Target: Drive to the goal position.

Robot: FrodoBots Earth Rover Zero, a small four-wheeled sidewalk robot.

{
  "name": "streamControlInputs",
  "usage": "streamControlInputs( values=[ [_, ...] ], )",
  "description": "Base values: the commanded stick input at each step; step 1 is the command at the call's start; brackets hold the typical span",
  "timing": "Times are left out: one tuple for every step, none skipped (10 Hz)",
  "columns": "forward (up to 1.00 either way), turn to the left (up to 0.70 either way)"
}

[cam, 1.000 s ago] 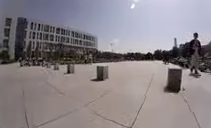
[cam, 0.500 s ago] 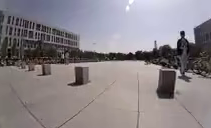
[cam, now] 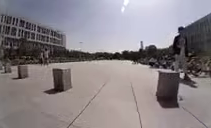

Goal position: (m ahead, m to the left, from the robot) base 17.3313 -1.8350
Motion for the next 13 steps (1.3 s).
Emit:
streamControlInputs(
  values=[
    [1.00, 0.00],
    [1.00, 0.00],
    [1.00, 0.00],
    [1.00, 0.00],
    [1.00, 0.00],
    [1.00, 0.00],
    [1.00, 0.00],
    [1.00, 0.00],
    [1.00, 0.00],
    [1.00, 0.00],
    [1.00, 0.00],
    [1.00, 0.00],
    [1.00, 0.00]
  ],
)
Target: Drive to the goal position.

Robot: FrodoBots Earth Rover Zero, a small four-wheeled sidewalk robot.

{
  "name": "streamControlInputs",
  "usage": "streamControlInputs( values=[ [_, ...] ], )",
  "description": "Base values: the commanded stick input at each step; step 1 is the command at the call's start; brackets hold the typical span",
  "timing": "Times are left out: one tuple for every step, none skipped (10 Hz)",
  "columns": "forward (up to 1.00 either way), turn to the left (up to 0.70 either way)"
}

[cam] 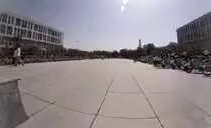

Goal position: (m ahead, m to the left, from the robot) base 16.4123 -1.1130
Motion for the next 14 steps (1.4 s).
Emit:
streamControlInputs(
  values=[
    [1.00, 0.00],
    [1.00, 0.00],
    [1.00, 0.00],
    [1.00, 0.00],
    [1.00, 0.00],
    [1.00, 0.00],
    [1.00, 0.00],
    [1.00, 0.00],
    [1.00, 0.00],
    [1.00, 0.00],
    [1.00, 0.00],
    [1.00, 0.00],
    [1.00, 0.00],
    [1.00, -0.02]
  ],
)
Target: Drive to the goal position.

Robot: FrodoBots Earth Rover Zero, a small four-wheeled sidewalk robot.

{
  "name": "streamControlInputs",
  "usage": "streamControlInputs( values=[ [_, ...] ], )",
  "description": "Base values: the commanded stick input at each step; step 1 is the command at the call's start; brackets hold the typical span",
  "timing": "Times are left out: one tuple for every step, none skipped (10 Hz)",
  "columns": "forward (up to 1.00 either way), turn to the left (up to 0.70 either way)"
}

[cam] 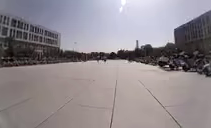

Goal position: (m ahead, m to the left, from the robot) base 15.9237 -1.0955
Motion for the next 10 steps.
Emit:
streamControlInputs(
  values=[
    [1.00, 0.00],
    [1.00, 0.00],
    [1.00, 0.00],
    [1.00, 0.00],
    [1.00, 0.00],
    [1.00, -0.13],
    [1.00, -0.39],
    [1.00, -0.21],
    [1.00, 0.00],
    [1.00, 0.00]
  ],
)
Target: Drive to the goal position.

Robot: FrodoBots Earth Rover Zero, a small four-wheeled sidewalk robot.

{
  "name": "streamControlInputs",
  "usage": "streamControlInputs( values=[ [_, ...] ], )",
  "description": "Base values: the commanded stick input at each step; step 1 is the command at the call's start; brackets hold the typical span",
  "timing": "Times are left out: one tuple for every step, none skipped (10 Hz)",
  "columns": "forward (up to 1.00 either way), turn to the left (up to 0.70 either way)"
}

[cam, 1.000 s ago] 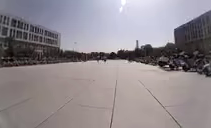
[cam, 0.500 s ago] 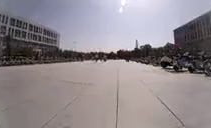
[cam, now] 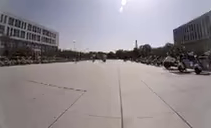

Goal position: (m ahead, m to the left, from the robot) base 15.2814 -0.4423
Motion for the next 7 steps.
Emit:
streamControlInputs(
  values=[
    [1.00, 0.00],
    [1.00, 0.00],
    [1.00, 0.00],
    [1.00, 0.00],
    [1.00, 0.00],
    [1.00, 0.00],
    [1.00, 0.00]
  ],
)
